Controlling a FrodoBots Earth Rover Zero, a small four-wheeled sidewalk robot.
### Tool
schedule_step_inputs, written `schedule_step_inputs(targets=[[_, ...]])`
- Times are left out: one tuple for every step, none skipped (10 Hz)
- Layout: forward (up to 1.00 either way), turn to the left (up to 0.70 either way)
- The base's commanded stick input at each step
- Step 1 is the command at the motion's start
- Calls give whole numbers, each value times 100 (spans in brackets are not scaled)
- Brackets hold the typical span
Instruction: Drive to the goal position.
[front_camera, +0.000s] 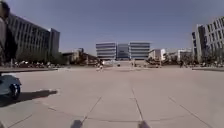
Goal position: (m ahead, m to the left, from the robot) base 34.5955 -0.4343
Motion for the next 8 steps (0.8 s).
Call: schedule_step_inputs(targets=[[100,0],[100,-1],[100,-2],[100,-2],[100,-2],[100,-2],[100,-2],[100,-2]])
